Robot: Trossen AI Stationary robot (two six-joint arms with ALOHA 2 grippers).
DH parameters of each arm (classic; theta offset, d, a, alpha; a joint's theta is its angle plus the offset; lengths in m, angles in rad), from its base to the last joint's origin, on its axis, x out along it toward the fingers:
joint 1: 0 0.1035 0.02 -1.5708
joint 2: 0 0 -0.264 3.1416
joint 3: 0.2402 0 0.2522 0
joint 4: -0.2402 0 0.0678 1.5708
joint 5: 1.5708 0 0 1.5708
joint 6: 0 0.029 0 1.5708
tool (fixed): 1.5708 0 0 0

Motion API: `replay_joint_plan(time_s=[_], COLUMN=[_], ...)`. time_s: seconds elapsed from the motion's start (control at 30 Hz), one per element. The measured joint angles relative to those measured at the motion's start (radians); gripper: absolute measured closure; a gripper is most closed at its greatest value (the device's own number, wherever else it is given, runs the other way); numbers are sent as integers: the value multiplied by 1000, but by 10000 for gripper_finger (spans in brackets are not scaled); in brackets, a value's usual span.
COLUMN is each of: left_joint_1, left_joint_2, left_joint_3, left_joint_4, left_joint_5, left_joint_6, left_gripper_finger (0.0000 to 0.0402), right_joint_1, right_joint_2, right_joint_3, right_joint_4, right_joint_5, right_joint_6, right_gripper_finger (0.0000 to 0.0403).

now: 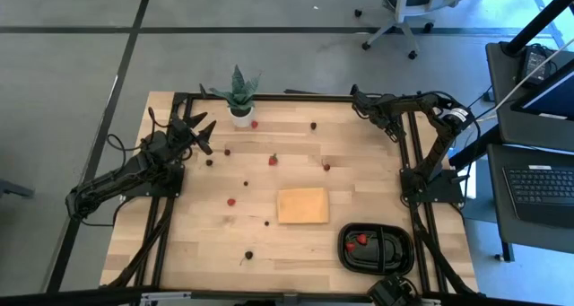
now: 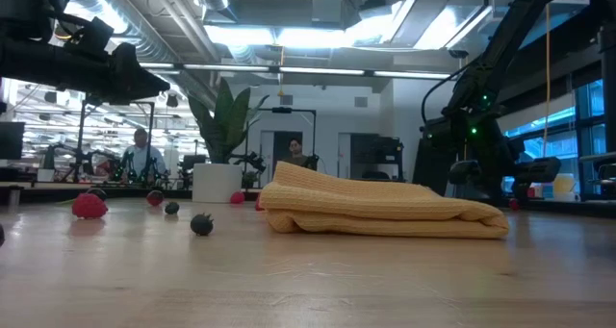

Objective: Pick and placing Produce into tupperware
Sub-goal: Put the top red cherry into the black container

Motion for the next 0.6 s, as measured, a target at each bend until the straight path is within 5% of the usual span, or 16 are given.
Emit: replay_joint_plan(time_s=[0.27, 0.6], left_joint_1=[0, 0], left_joint_2=[0, 0], left_joint_3=[0, 0], left_joint_4=[0, 0], left_joint_5=[0, 0], left_joint_6=[0, 0], left_gripper_finger=[186, 186], right_joint_1=[0, 16], right_joint_2=[-3, -7], right_joint_3=[0, 0], right_joint_4=[-17, -44], right_joint_5=[-4, -15], right_joint_6=[-3, 27], right_gripper_finger=[258, 325])
